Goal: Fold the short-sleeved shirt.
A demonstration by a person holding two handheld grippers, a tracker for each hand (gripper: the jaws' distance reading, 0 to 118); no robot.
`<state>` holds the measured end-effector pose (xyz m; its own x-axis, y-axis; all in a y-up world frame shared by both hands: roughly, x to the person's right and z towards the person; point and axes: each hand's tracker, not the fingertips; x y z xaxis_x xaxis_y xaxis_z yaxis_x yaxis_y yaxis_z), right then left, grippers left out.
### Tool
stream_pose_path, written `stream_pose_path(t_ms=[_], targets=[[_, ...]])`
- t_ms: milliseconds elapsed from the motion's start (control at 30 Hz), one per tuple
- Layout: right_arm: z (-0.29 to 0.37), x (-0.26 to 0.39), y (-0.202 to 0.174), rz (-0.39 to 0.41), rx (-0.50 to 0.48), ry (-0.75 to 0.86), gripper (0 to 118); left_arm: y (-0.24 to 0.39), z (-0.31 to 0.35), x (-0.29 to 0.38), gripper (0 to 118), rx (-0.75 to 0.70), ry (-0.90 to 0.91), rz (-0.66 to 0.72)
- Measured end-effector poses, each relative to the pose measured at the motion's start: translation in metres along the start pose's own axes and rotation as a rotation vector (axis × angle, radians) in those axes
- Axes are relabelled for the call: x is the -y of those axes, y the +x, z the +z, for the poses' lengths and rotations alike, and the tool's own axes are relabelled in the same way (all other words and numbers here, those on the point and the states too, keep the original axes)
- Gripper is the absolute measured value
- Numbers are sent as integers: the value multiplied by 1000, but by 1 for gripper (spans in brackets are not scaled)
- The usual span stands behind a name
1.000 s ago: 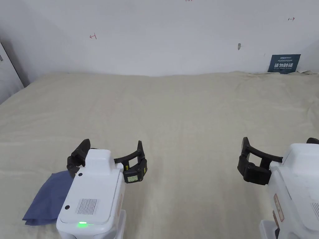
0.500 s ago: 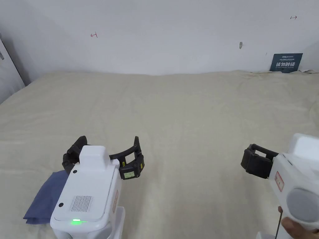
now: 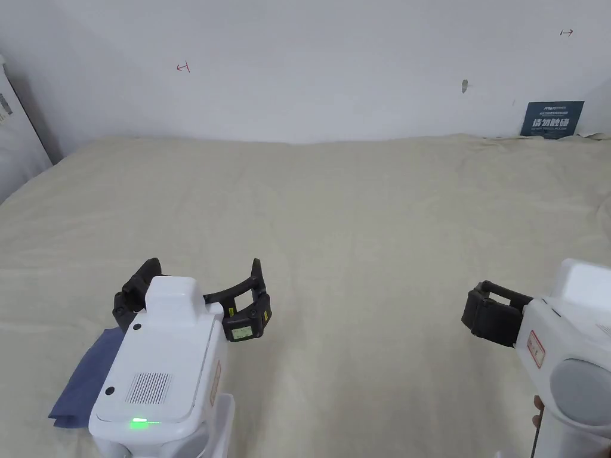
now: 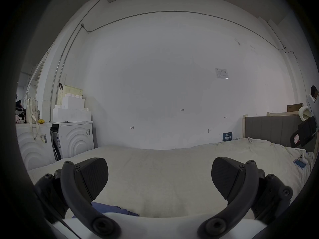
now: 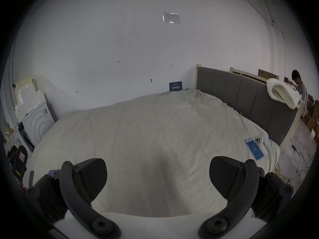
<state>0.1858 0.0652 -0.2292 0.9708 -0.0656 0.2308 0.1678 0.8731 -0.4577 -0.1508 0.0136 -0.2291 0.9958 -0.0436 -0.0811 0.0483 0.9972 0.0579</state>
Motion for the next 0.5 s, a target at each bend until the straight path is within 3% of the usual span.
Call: stream_pose_path(t_ms=[300, 500], targets=[[-2, -1, 6, -15, -17, -4, 116, 0, 1, -1, 118, 1, 6, 3], [0, 7, 9, 38, -48, 168, 116, 0, 1, -1, 118, 2, 6, 5]])
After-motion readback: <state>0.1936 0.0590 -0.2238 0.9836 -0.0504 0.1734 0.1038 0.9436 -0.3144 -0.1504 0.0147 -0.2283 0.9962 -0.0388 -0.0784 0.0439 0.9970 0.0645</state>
